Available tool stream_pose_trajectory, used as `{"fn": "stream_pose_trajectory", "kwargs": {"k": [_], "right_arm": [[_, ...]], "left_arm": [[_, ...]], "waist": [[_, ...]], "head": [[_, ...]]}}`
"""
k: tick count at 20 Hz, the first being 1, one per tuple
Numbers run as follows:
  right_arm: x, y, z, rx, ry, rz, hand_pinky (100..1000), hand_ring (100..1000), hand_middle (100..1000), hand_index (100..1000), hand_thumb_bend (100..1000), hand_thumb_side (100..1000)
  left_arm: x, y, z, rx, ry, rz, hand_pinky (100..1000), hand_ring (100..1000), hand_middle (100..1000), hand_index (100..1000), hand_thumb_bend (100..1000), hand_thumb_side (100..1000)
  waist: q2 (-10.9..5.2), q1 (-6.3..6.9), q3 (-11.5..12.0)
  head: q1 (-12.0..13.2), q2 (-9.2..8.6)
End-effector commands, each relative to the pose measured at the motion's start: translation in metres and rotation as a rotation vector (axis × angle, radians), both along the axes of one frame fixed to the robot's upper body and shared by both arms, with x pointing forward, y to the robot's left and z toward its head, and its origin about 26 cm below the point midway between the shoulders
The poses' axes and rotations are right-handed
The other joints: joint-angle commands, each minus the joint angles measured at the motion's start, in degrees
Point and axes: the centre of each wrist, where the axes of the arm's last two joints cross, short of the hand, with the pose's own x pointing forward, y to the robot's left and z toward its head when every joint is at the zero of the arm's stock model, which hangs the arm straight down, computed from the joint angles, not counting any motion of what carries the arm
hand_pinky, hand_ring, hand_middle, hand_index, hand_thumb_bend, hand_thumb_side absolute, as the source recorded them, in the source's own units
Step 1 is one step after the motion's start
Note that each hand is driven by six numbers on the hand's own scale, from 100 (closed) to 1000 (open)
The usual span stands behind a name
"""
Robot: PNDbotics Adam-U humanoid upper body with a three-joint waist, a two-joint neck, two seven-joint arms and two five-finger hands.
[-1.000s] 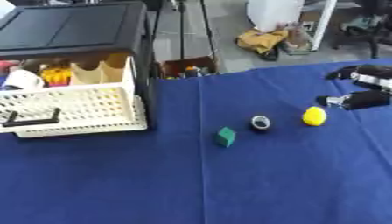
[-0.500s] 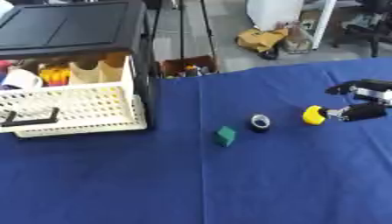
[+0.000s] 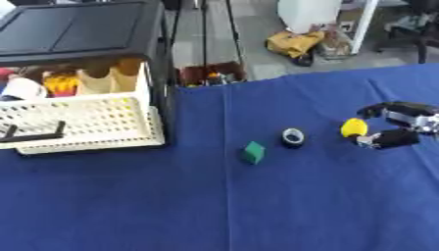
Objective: Pick up objects from table and place into drawer.
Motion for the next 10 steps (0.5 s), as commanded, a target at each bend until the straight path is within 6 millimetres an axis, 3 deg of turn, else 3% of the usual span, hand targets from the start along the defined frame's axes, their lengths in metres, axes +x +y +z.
{"fn": "stream_pose_trajectory", "kwargs": {"k": [1, 10], "right_arm": [[0.001, -0.004, 0.011, -0.050, -0.043, -0.029, 856, 943, 877, 1000, 361, 773], [0.009, -0.011, 0.001, -0.098, -0.056, -0.087, 850, 938, 867, 1000, 325, 769]], "left_arm": [[-0.004, -0.001, 0.007, 0.016, -0.023, -0.005, 579, 630, 687, 927, 504, 876], [-0.004, -0.002, 0.007, 0.021, -0.011, -0.013, 577, 628, 684, 917, 505, 880]], "waist": [[-0.91, -0.17, 0.2], [-0.49, -0.10, 0.7]], "head": [[-0.2, -0.63], [-0.7, -0.96]]}}
